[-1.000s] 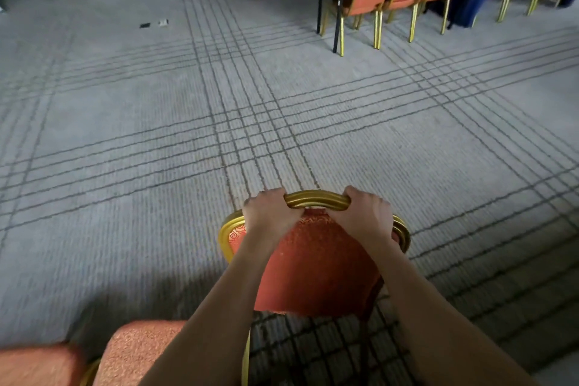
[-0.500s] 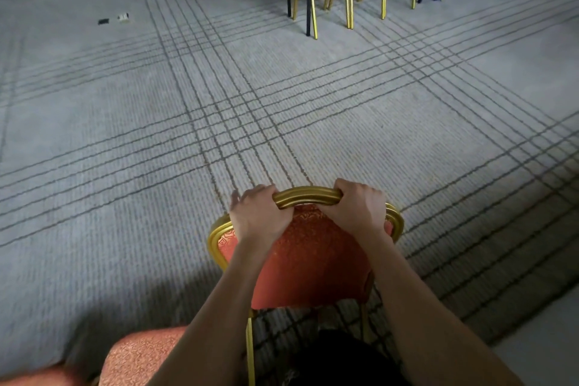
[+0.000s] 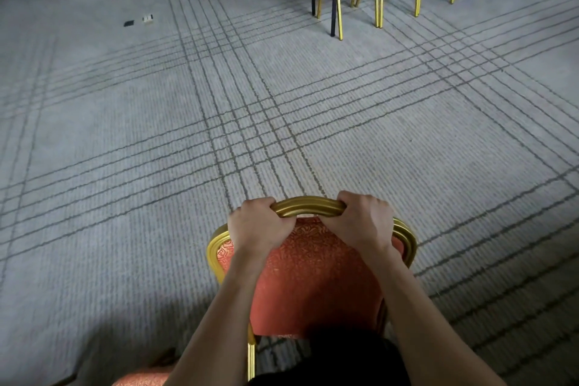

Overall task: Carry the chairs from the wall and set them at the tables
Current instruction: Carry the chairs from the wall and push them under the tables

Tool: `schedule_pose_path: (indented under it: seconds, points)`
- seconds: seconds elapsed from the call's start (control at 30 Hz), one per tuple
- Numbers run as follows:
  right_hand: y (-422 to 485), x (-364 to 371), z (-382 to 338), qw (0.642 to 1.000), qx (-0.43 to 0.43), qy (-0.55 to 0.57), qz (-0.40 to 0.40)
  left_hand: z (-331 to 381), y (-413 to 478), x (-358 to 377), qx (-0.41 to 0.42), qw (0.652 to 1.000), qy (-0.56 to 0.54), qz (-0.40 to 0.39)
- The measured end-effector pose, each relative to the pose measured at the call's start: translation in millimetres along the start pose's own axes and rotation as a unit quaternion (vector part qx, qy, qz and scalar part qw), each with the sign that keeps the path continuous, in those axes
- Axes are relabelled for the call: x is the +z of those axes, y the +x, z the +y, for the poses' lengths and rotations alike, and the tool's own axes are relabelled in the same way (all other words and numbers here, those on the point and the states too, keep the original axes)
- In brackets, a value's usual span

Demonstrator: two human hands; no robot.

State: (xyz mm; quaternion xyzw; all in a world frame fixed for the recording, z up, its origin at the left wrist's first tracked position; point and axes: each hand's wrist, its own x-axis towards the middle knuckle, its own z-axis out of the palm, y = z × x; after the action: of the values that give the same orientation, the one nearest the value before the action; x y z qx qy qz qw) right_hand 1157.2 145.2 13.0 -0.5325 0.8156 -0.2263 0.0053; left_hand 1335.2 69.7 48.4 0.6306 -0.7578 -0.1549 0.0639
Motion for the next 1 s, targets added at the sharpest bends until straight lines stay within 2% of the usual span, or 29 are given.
schedule_pose_path:
  seconds: [0.27,0.5,0.8,1.0]
  points:
    - [94.1,-14.6,10.0,0.998,-0.029,0.054,0.016,38.3,66.7,-26.3,0.011,1.0,-0.009,0.018]
    - [195.8,-13.0,1.3,0.998,-0.059,0.03,0.004,58.2,154.1,-53.6,0.033,0.998,0.014,0.049]
    - [374.7,23.8,-44.2,0.997,-0.065,0.013,0.027,59.5,345.6,-89.0,0.067,0.996,0.0,0.065]
    - [467.8,32.4,-63.6,0.998,-0.035,0.018,0.043,71.7,453.4,-117.2,0.119,0.989,-0.011,0.083]
